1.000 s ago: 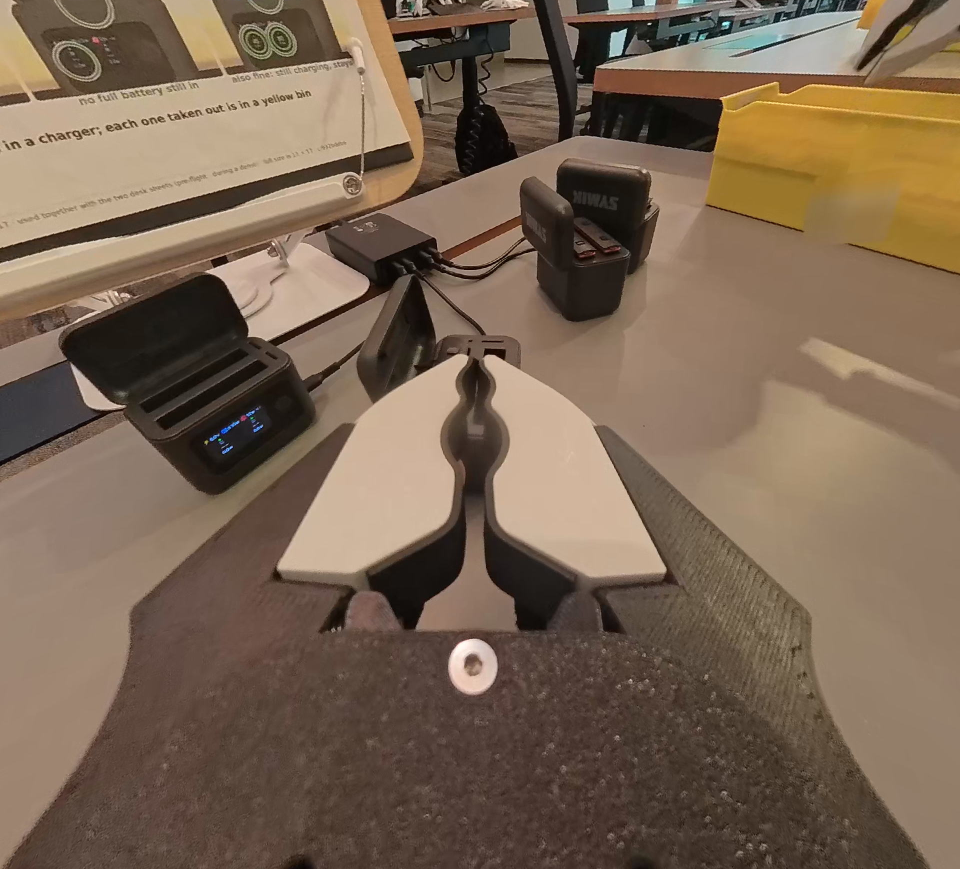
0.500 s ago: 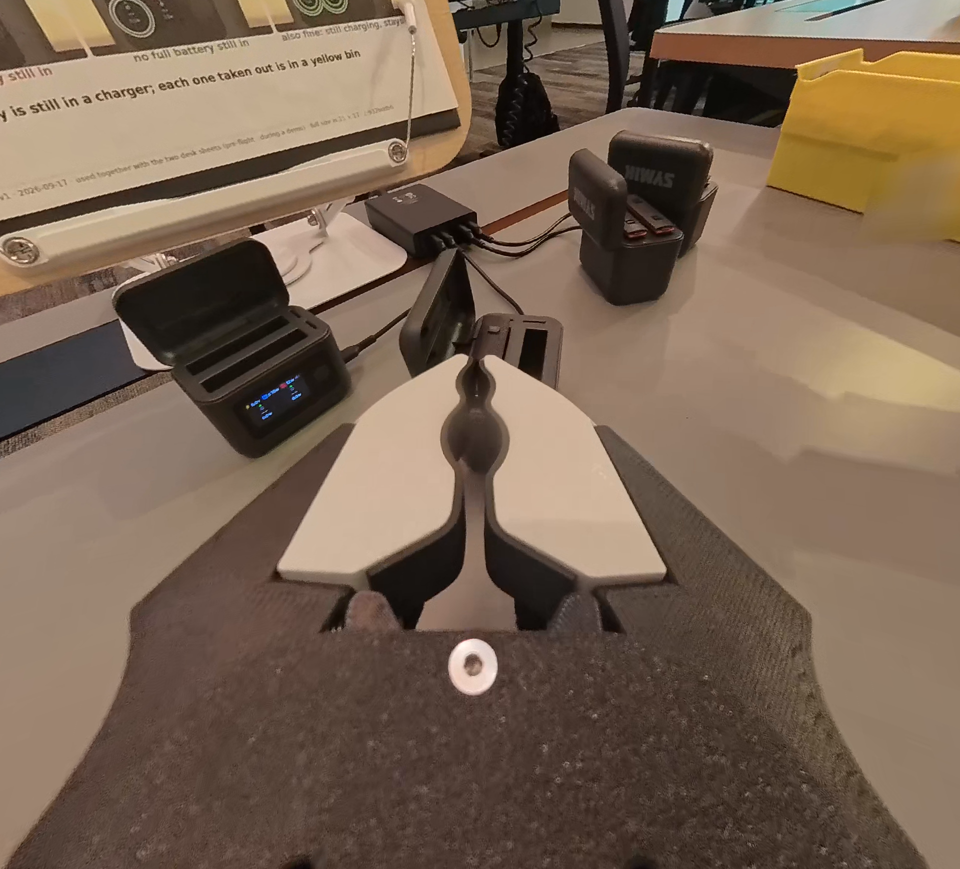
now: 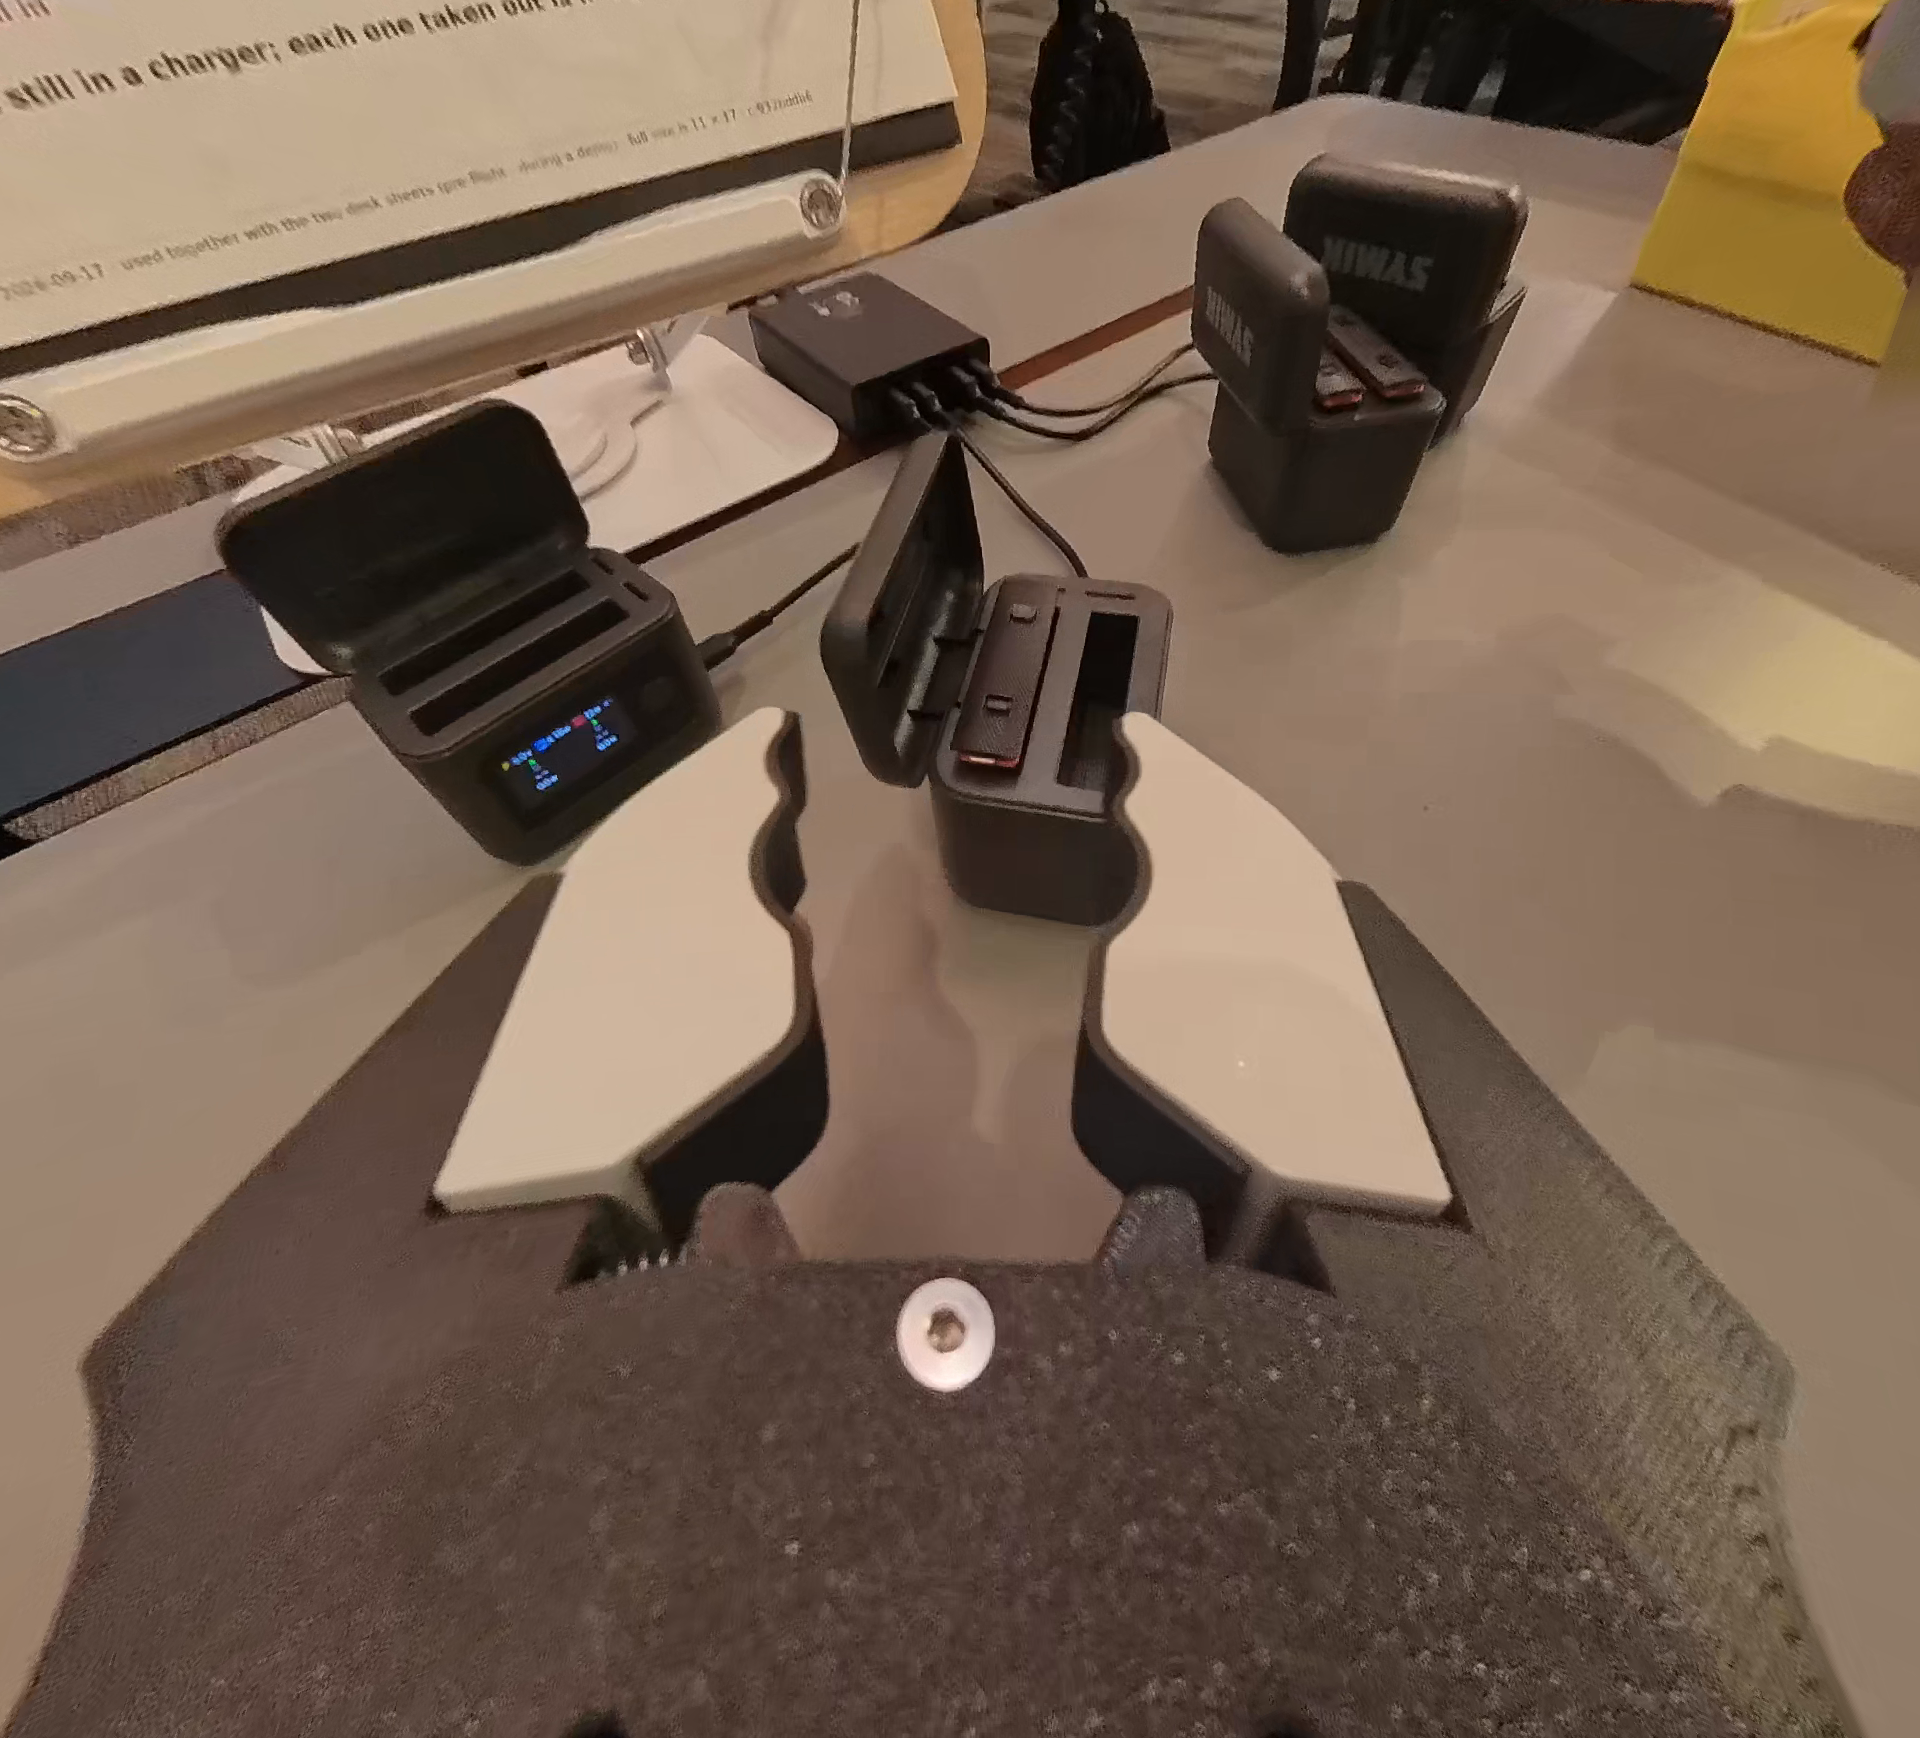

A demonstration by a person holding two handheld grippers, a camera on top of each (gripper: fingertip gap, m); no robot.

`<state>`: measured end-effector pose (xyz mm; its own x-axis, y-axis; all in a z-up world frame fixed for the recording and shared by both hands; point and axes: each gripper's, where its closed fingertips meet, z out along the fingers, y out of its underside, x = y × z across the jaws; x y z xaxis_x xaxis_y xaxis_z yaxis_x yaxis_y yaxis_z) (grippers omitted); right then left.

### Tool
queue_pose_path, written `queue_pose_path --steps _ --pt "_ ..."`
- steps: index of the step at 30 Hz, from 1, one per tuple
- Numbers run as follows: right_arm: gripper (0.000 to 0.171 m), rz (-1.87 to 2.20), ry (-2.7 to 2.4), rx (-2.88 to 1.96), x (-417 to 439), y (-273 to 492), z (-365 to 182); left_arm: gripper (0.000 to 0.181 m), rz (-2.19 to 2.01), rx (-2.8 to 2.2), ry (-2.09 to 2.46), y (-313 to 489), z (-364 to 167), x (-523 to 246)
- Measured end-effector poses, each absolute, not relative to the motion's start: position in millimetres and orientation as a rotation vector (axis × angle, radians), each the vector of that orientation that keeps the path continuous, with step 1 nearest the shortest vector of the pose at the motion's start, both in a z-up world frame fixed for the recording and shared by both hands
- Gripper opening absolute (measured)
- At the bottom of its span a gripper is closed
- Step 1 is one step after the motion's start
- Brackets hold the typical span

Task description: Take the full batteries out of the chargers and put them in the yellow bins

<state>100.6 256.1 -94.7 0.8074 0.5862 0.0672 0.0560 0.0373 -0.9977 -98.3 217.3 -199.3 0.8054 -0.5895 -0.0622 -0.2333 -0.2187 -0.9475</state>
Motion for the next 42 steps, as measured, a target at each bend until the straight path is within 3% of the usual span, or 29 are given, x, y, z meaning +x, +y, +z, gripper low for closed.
queue_pose_path --steps 5,7,10,12,17,21,25,32,42 --pt "0.042 0.402 -0.617 -1.552 91.5 250.3 -134.6 0.077 -0.343 -1.913 0.674 220.2 -223.9 -91.1" --pt "0.024 0.372 -0.669 -1.595 91.9 251.4 -150.5 0.083 -0.322 -1.957 0.691 221.9 -232.7 -87.5" --pt "0.003 0.353 -0.725 -1.654 95.0 252.4 -169.2 0.086 -0.297 -2.007 0.715 226.2 -242.5 -82.3" --pt "0.000 0.331 -0.753 -1.697 99.2 254.0 -180.2 0.088 -0.295 -2.032 0.733 228.5 -247.7 -77.5" --pt "0.004 0.264 -0.851 -1.791 110.0 255.9 -204.8 0.088 -0.276 -2.064 0.742 236.5 -254.8 -71.8" --pt "0.027 0.269 -0.895 -1.887 113.5 255.5 -223.7 0.078 -0.276 -2.063 0.750 240.0 -256.1 -73.0" --pt "0.036 0.275 -0.874 -1.915 114.5 258.0 -229.2 0.061 -0.298 -2.079 0.731 242.5 -256.5 -82.5" --pt "0.047 0.239 -0.815 -1.958 111.9 264.4 -237.2 0.060 -0.270 -2.115 0.589 260.0 -256.8 -110.3" --pt "0.102 0.196 -0.797 -2.030 99.0 285.0 -256.0 0.055 -0.214 -2.168 0.394 275.9 -257.8 -138.6"
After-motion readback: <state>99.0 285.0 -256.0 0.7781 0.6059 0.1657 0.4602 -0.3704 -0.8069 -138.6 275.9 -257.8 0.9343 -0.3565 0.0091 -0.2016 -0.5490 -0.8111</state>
